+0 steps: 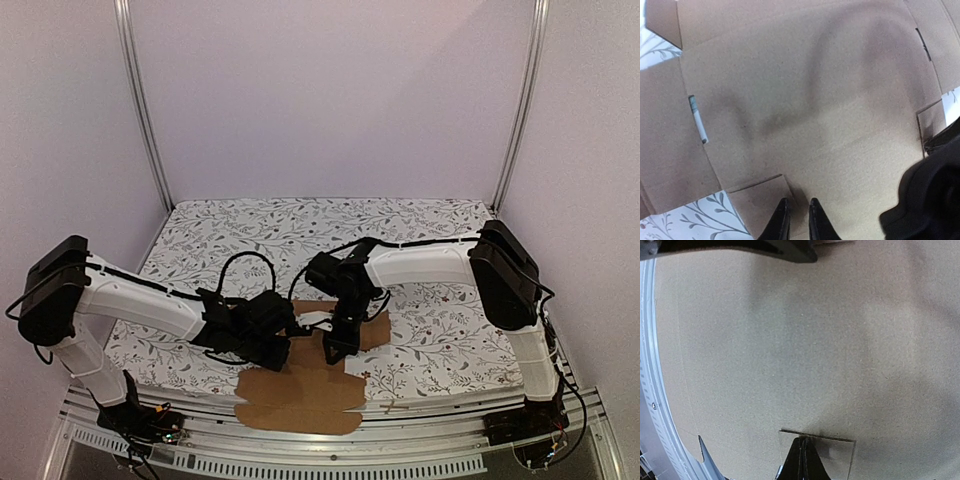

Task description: Fold the paper box

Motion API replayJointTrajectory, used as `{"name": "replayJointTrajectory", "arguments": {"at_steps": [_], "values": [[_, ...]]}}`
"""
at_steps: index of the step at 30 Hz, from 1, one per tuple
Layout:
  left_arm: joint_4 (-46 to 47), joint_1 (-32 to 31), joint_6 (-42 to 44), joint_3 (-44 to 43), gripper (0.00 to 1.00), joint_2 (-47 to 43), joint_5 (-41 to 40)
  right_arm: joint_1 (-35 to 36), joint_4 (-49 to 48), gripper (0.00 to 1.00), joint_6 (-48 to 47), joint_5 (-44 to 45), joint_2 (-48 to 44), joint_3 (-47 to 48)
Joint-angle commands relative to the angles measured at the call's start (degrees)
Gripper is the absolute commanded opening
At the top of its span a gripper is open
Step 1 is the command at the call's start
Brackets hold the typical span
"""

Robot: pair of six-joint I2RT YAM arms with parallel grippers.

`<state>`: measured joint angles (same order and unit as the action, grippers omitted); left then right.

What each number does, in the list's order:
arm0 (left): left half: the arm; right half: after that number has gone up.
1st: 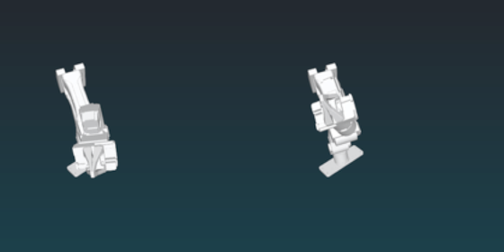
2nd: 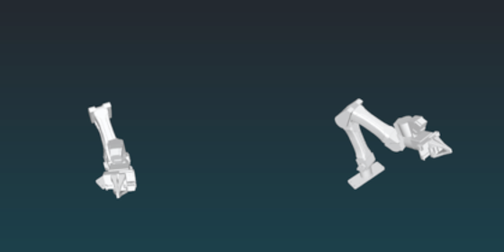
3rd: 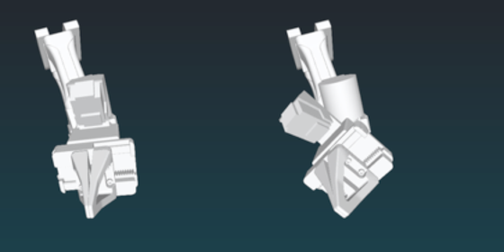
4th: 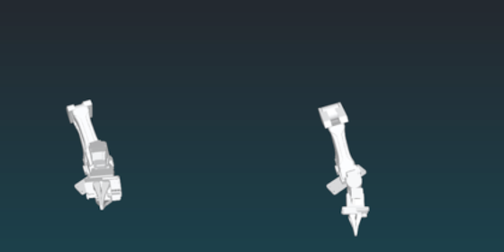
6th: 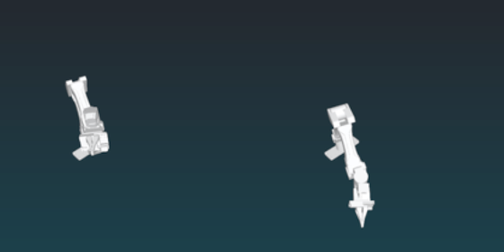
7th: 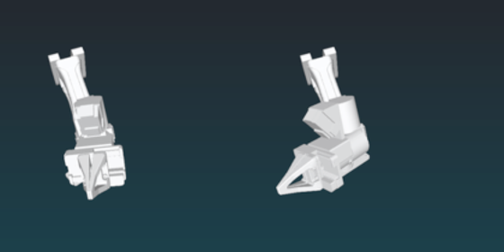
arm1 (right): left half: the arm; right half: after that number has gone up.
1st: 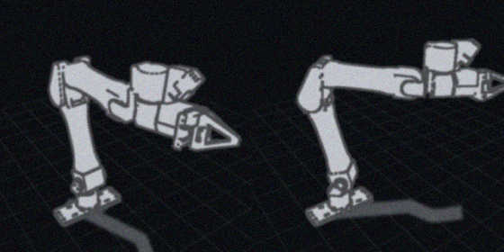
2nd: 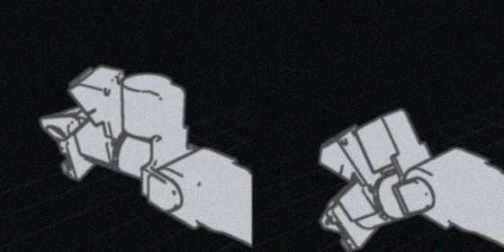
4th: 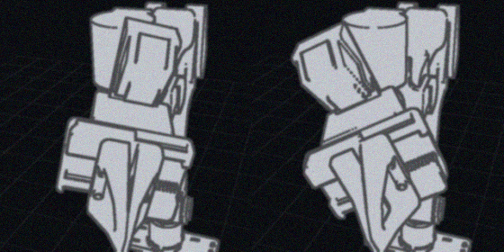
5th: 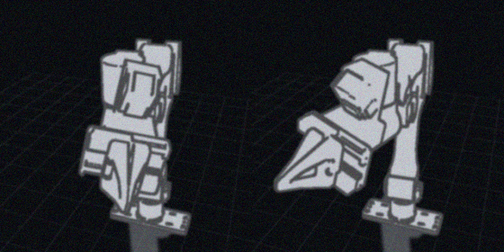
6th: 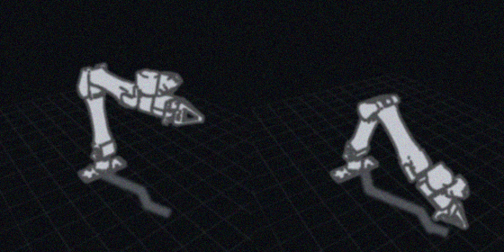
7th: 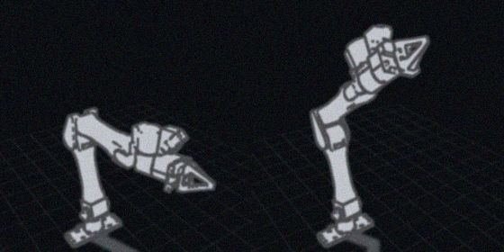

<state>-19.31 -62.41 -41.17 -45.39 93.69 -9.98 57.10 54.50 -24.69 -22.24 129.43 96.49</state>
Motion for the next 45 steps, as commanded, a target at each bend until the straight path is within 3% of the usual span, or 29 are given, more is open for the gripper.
{"name": "replayJointTrajectory", "arguments": {"at_steps": [1,20,28,45], "values": [[-8.57,-0.69,4.7,1.97,0.13,3.95,1.56,-1.27,0.67,0.0,0.0,16.09,10.95,-5.18],[-8.03,-0.41,7.72,2.69,0.12,2.25,3.2,-1.2,1.12,0.0,-0.13,16.55,10.2,-5.46],[-7.21,2.13,9.27,4.23,0.12,1.67,4.19,-1.19,1.06,0.0,-1.35,30.68,7.22,-4.72],[-5.03,12.51,20.42,-10.55,0.12,14.13,5.51,-9.18,8.39,0.0,-1.41,25.04,12.31,6.92]]}}
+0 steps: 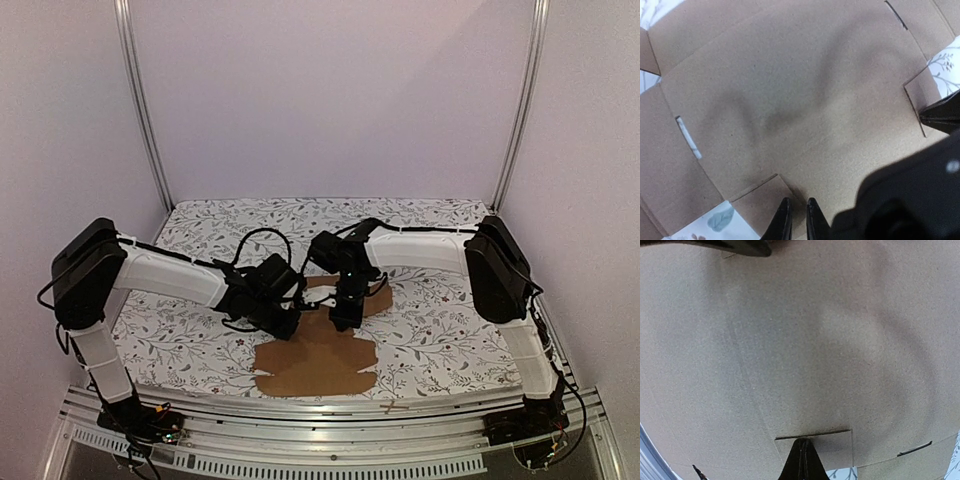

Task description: Fold the paper box

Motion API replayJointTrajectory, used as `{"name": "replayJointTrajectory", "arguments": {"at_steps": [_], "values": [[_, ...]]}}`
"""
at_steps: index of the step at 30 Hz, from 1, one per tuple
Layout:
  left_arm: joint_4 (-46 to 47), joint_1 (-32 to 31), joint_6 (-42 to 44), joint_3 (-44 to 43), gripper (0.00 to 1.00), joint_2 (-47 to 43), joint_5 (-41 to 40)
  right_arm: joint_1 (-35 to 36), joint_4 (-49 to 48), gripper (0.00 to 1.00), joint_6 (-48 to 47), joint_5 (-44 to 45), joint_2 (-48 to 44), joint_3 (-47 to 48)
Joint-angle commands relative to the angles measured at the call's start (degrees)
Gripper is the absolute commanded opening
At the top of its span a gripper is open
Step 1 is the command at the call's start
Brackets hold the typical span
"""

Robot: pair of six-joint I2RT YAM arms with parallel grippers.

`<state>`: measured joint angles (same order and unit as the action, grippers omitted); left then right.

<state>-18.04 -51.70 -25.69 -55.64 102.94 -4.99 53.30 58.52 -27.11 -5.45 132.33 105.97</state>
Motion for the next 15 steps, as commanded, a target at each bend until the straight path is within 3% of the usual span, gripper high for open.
{"name": "replayJointTrajectory", "arguments": {"at_steps": [1,9,15], "values": [[-6.23,1.98,5.32,-1.21,0.12,5.39,0.43,-5.42,4.55,0.0,1.23,8.54,9.57,-2.65],[-4.96,2.75,6.32,-3.57,0.08,7.69,0.57,-5.48,4.67,0.0,2.64,8.95,9.79,-3.98],[1.21,2.7,8.0,0.75,0.08,-0.84,-1.37,-5.49,4.61,0.0,3.12,8.27,9.87,-3.94]]}}
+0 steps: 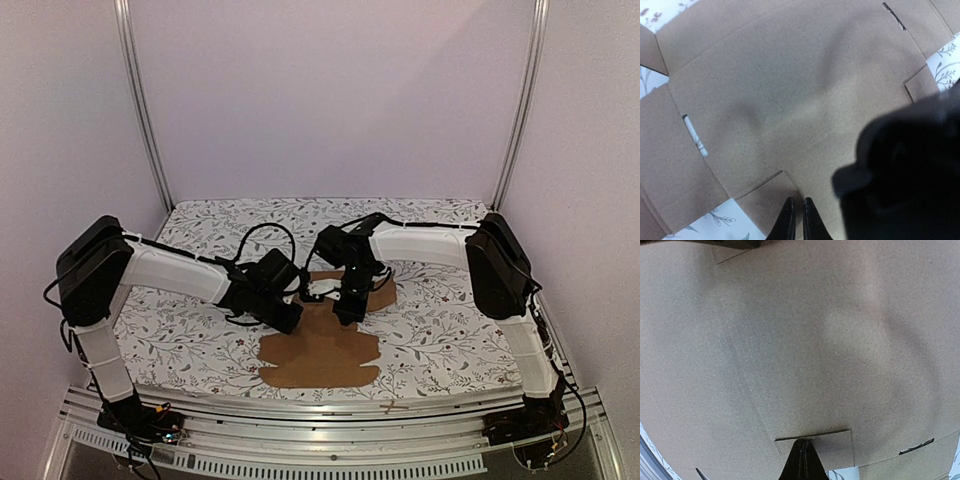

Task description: Fold the paper box

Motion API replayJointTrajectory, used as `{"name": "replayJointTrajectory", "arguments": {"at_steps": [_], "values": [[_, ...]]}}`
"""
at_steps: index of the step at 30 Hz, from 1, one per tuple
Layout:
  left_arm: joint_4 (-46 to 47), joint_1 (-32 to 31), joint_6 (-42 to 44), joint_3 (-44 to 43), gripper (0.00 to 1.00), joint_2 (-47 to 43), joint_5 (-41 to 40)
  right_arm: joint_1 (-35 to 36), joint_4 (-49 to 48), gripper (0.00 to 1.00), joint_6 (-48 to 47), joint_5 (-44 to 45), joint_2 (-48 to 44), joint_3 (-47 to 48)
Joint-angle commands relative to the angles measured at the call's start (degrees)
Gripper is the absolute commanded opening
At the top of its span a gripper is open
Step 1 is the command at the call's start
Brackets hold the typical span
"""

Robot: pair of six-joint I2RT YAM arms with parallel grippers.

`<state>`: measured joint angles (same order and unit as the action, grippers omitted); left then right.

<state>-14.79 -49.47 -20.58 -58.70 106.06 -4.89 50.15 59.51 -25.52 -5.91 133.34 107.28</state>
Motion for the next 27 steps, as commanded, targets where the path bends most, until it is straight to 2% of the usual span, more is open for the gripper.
{"name": "replayJointTrajectory", "arguments": {"at_steps": [1,9,27], "values": [[-1.51,0.51,3.0,4.41,0.08,-5.56,-1.81,-2.35,3.67,0.0,1.59,8.65,8.91,-5.24],[0.52,1.08,1.95,9.03,0.05,-13.48,-0.63,-2.32,3.62,0.0,1.86,8.29,9.04,-5.17],[1.25,1.31,2.6,4.76,0.04,-3.31,1.53,-2.3,3.4,0.0,2.14,6.56,9.23,-6.09]]}}
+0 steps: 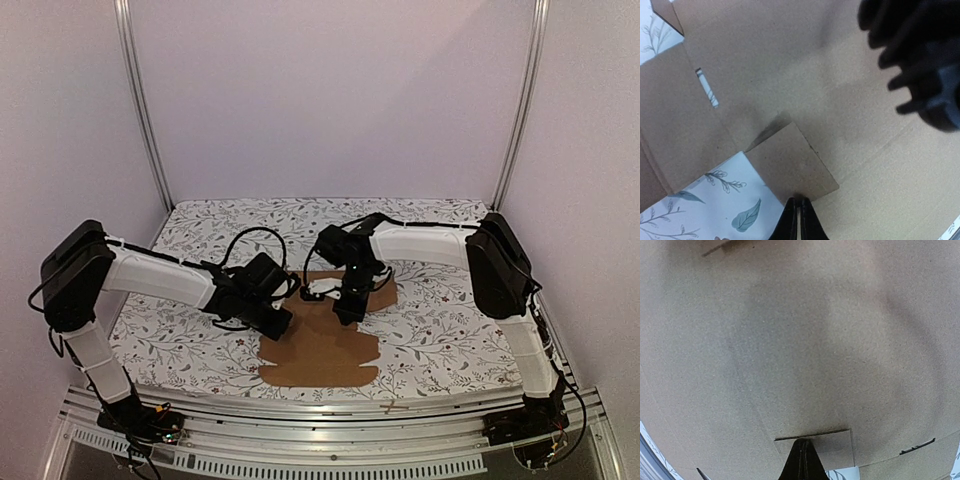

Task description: Fold the paper box

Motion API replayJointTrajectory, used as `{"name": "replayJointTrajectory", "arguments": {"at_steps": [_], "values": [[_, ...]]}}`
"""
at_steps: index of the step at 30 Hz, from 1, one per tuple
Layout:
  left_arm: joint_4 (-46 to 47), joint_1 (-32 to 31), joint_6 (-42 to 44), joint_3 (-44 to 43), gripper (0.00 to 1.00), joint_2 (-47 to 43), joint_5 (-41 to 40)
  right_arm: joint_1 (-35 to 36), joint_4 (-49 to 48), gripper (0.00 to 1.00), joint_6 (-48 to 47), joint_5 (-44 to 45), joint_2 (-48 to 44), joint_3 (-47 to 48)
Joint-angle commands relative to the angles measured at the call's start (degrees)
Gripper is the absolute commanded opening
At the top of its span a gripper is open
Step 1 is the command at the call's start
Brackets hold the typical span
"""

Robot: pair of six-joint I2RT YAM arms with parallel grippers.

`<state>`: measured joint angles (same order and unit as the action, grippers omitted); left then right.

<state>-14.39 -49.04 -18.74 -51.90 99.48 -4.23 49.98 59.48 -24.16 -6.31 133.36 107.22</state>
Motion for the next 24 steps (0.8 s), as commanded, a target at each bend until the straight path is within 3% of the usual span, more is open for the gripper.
{"name": "replayJointTrajectory", "arguments": {"at_steps": [1,10,24], "values": [[0.7,0.87,0.91,-2.57,0.04,4.17,0.97,-2.22,3.38,0.0,0.79,6.99,9.13,-6.06],[-6.95,0.72,2.33,-9.89,0.05,10.75,-0.29,-2.15,3.53,0.0,1.18,4.37,9.42,-5.83],[-8.37,2.88,3.93,-13.65,0.05,6.87,-0.15,-2.15,3.69,0.0,1.49,4.37,9.55,-5.97]]}}
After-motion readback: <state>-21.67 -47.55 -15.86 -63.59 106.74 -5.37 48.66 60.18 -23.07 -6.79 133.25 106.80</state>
